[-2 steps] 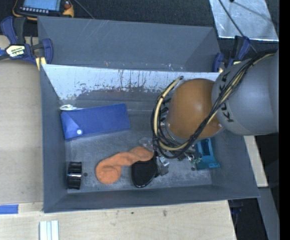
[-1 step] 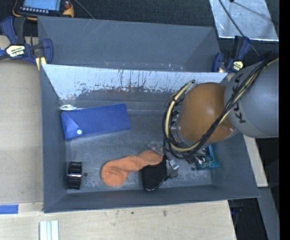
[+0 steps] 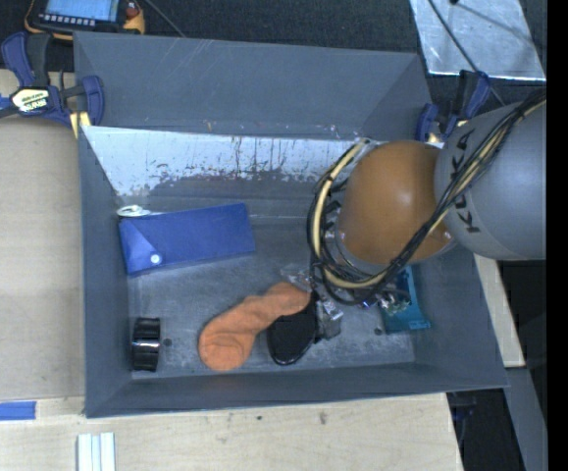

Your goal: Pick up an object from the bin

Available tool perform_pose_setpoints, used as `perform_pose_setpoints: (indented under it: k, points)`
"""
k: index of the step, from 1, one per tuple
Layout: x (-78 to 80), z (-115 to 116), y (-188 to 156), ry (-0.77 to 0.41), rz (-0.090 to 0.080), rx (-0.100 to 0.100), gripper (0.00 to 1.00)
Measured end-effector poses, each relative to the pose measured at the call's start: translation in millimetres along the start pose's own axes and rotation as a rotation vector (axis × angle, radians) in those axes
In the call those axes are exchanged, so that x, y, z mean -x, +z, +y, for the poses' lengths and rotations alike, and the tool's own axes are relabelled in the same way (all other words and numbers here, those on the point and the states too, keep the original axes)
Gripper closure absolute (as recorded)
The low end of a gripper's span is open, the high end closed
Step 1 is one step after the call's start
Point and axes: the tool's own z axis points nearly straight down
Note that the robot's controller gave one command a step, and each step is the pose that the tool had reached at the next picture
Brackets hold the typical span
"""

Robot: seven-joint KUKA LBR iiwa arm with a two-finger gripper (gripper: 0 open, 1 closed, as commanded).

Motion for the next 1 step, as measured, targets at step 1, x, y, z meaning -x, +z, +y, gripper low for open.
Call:
perform_pose_setpoints:
  k: [1]
  points:
    - [-5.4, -12.2, -26.6, -0.035, -0.005, 0.004, 1.0]
